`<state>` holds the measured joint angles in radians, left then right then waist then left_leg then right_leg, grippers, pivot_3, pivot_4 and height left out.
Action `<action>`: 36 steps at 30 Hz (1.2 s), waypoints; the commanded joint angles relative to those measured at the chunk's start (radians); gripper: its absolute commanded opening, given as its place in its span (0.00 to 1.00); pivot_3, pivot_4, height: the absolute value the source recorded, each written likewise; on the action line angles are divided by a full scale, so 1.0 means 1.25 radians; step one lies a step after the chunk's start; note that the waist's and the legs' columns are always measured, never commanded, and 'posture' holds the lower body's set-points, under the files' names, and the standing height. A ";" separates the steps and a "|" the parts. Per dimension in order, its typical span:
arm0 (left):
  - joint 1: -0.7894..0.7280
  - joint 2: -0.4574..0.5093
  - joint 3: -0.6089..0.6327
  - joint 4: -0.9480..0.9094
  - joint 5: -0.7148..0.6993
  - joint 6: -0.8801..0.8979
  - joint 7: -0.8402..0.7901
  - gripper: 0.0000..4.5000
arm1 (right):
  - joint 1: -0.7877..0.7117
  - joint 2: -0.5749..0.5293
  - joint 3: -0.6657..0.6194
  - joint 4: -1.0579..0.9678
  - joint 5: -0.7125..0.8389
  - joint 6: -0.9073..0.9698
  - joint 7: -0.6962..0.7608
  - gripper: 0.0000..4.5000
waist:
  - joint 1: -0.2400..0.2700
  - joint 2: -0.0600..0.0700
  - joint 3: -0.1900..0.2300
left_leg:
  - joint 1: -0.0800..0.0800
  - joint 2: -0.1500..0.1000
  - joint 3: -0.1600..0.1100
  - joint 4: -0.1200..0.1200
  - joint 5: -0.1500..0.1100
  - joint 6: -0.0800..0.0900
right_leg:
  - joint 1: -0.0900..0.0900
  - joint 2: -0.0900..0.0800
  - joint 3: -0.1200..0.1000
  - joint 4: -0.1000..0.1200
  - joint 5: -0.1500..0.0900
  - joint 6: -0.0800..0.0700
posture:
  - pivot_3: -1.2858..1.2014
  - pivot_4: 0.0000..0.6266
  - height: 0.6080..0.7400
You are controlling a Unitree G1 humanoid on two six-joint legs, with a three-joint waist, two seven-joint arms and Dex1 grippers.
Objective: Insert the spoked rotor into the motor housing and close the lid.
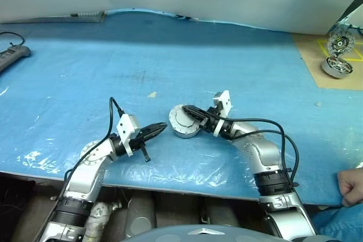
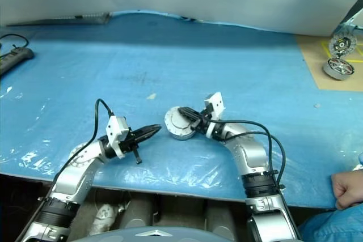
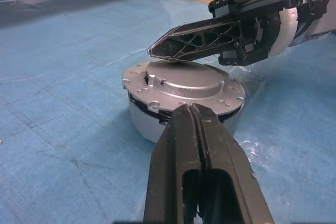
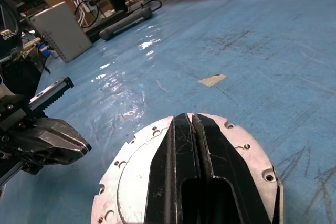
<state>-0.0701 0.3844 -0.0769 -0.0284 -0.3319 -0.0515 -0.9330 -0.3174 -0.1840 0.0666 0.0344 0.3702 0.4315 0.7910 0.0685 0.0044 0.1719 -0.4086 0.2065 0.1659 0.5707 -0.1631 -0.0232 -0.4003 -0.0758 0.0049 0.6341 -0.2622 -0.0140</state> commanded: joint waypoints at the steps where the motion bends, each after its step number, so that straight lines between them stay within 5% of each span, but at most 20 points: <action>1: 0.001 0.004 0.009 -0.028 -0.015 0.006 0.003 0.01 | 0.023 -0.020 0.043 0.000 -0.037 -0.029 0.005 0.00 | 0.000 0.000 0.000 | 0.000 0.000 0.000 0.000 0.000 0.000 | 0.000 0.000 0.000 0.000 0.000 0.000 | 0.52 0.24 1.00; 7: 0.001 0.000 0.006 -0.023 -0.012 0.007 0.004 0.01 | 0.025 -0.054 0.058 -0.005 -0.041 -0.039 0.006 0.00 | 0.000 0.000 0.000 | 0.005 0.000 0.000 -0.002 0.000 0.000 | 0.005 0.000 0.000 -0.003 0.000 0.000 | 0.52 0.24 1.00; 18: 0.026 -0.007 0.019 0.000 -0.016 -0.022 0.002 0.01 | 0.111 -0.129 -0.072 -0.234 0.072 0.004 -0.020 0.00 | 0.003 0.000 -0.001 | 0.004 0.000 0.000 -0.006 0.000 0.000 | 0.007 0.000 -0.001 -0.010 0.002 0.004 | 0.52 0.24 1.00; 26: 0.026 0.000 0.021 -0.011 -0.025 -0.008 -0.004 0.01 | 0.243 -0.163 -0.066 -0.258 -0.005 -0.090 -0.049 0.00 | 0.003 0.000 -0.001 | 0.004 0.000 0.000 -0.006 0.000 0.000 | 0.007 0.000 -0.001 -0.011 0.000 0.001 | 0.52 0.24 1.00; 36: -0.017 0.010 0.021 -0.035 -0.037 0.048 0.010 0.01 | 0.251 -0.155 -0.043 -0.252 -0.021 -0.114 -0.079 0.00 | 0.002 0.000 -0.001 | 0.004 -0.001 0.000 -0.005 0.000 0.000 | 0.007 0.000 -0.001 -0.011 0.000 0.001 | 0.52 0.24 1.00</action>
<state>-0.0825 0.3893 -0.0663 -0.0325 -0.3652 0.0050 -0.9274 0.0022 -0.3791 0.0139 -0.2517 0.3389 0.3086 0.6950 0.0704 0.0039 0.1713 -0.4036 0.2058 0.1664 0.5639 -0.1631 -0.0231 -0.3914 -0.0757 0.0040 0.6204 -0.2619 -0.0124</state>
